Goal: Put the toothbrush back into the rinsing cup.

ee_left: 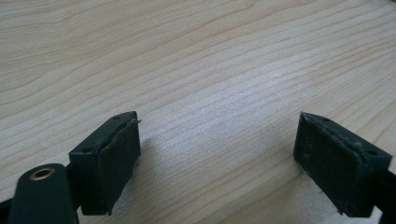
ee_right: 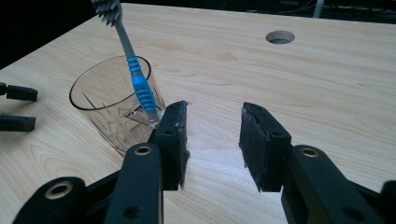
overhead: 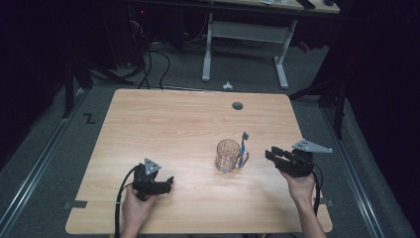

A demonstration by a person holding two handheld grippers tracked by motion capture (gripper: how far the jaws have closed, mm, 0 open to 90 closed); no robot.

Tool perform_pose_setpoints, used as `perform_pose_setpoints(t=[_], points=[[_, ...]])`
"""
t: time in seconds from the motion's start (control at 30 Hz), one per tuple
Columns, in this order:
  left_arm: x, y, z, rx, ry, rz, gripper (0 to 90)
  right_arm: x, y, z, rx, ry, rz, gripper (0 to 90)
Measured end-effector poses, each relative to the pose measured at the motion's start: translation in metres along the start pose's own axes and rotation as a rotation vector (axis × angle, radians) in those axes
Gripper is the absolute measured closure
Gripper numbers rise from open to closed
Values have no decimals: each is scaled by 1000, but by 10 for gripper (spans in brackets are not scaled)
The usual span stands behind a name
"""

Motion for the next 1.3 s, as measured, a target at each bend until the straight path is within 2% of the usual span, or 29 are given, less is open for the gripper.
perform_pose_setpoints(t=[0.63,0.77,1.3], points=[[0,0,0,0,0,0,151,23,3,3,-1,34,-21,621],[0,0,0,0,0,0,152,29,2,6,1,55,-17,622],[0,0,0,0,0,0,151,47,9,6,7,63,-44,648]])
Point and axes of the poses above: each handheld gripper's, and its own axes: y roughly forward along the jaws, x roughly out of its underside, z roughly to its right, the point moved 9 cm from there along y, roughly forward along the jaws, and after that the axes turned 3 degrees about -y, right-handed, at the moved point
